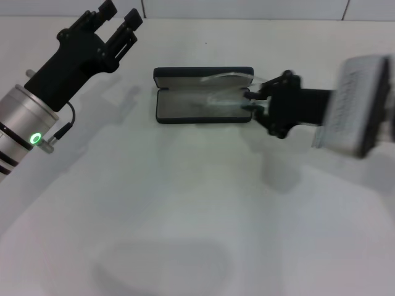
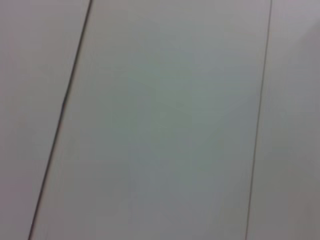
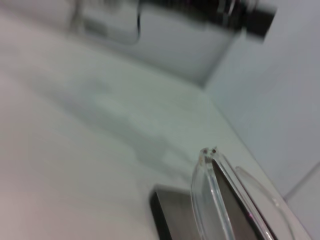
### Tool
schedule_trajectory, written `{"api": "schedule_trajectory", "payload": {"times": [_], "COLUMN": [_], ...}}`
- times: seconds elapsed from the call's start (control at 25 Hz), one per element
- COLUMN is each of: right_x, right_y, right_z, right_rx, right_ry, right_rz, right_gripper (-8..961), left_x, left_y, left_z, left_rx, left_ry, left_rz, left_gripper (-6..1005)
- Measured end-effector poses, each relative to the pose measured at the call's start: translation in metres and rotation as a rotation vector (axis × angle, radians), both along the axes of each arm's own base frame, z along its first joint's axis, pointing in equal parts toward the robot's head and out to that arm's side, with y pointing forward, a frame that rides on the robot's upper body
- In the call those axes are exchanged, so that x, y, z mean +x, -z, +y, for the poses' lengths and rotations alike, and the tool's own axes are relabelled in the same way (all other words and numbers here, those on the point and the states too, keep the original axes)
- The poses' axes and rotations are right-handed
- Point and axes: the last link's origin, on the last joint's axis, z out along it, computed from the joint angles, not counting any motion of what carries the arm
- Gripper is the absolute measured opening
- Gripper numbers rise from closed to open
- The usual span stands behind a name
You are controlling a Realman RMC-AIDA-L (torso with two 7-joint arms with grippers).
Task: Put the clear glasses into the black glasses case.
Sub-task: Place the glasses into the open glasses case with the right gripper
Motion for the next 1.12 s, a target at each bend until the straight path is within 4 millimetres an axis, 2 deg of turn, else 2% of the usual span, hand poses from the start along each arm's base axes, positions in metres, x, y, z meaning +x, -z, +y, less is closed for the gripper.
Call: {"api": "schedule_trajectory", "payload": {"times": [0.12, 0.24, 0.6, 0.84, 1.12], "right_x": [-0.006, -0.011, -0.024, -0.036, -0.034], "right_y": [0.018, 0.026, 0.041, 0.053, 0.063], "right_z": [0.0, -0.001, -0.001, 0.004, -0.001], "right_rx": [0.075, 0.094, 0.094, 0.176, 0.196], "right_ry": [-0.023, -0.04, -0.058, -0.046, -0.047], "right_rz": [-0.081, -0.107, -0.116, -0.133, -0.17], "right_gripper": [119, 119, 119, 119, 118], "left_x": [0.0, 0.001, 0.003, 0.004, 0.004], "left_y": [0.002, 0.003, 0.007, 0.009, 0.01], "left_z": [-0.001, -0.001, 0.0, -0.001, -0.002], "left_rx": [-0.009, -0.017, -0.029, -0.037, -0.045], "left_ry": [-0.002, -0.001, 0.009, 0.014, 0.016], "left_rz": [0.0, -0.001, 0.002, 0.011, 0.016], "left_gripper": [568, 568, 567, 569, 569]}}
